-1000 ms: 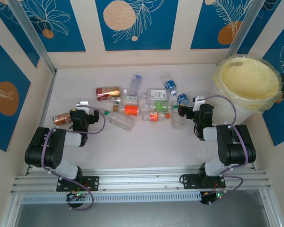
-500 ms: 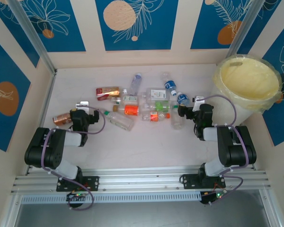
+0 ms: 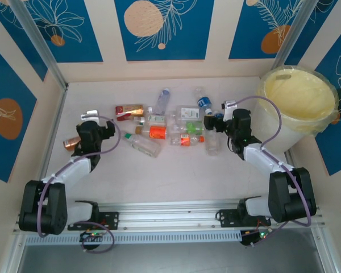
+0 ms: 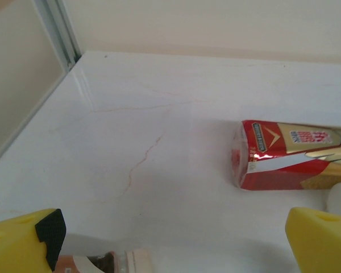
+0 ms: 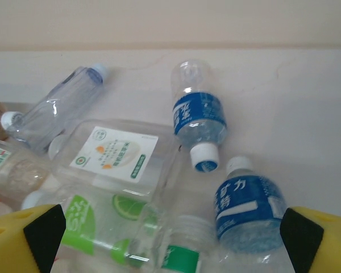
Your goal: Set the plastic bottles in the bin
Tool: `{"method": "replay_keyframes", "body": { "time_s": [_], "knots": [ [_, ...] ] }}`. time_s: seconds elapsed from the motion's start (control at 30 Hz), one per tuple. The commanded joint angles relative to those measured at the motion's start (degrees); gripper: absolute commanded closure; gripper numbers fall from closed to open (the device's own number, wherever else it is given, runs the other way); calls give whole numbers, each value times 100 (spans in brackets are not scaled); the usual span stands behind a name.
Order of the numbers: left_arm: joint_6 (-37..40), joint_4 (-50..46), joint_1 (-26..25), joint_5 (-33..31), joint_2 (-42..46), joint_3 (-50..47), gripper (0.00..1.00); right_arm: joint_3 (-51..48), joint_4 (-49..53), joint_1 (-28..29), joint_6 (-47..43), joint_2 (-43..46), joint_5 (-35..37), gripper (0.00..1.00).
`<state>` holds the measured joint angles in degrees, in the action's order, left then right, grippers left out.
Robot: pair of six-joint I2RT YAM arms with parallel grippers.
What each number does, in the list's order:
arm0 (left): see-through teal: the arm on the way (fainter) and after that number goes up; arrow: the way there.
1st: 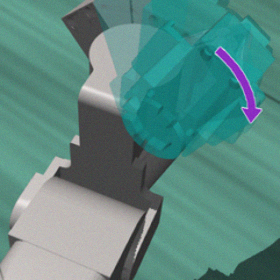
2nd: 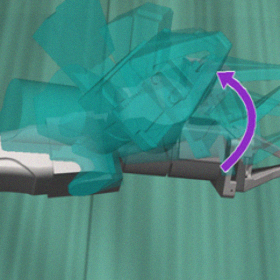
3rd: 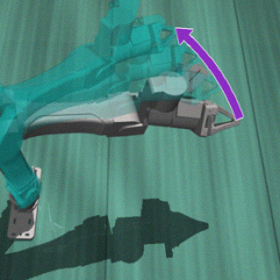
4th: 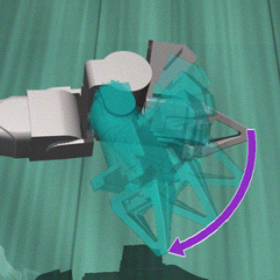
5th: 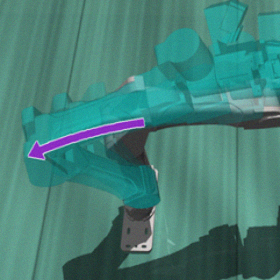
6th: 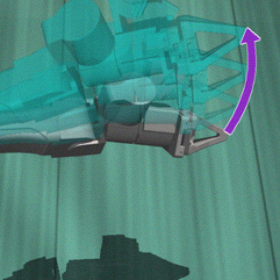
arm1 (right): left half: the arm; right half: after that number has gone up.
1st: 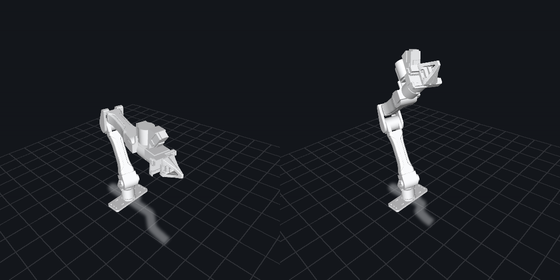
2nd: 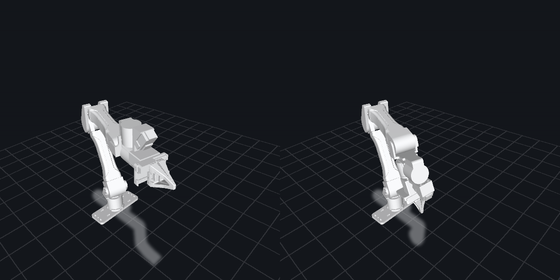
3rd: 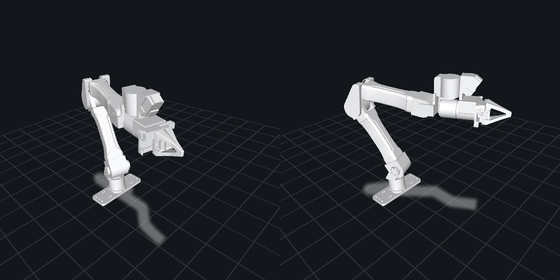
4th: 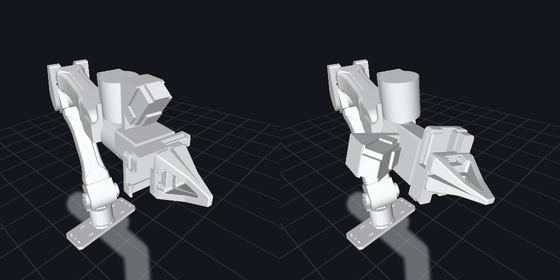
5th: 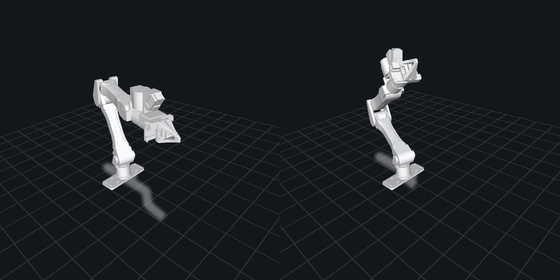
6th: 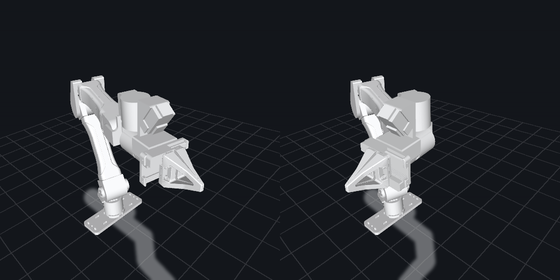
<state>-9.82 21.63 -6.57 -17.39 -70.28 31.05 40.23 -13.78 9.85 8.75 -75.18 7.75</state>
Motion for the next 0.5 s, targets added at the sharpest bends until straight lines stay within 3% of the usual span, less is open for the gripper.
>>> {"method": "replay_keyframes", "body": {
  "time_s": [0.0, 0.1, 0.3, 0.47],
  "knots": [
    [-1023, -894, -42, 280, 129, 355, 0, 393, 1691, 131, 885, 25, 84, 1],
    [-1582, -1501, -46, 525, 77, 688, 0, 566, 2596, 301, 1540, -26, 521, 1],
    [-2100, -2125, -44, 807, 137, 1023, 0, 641, 3830, 516, 2319, -67, 646, 5],
    [-2240, -2455, -32, 394, 208, 1104, 0, 767, 4299, 709, 2278, -299, 914, 6]
  ]
}}
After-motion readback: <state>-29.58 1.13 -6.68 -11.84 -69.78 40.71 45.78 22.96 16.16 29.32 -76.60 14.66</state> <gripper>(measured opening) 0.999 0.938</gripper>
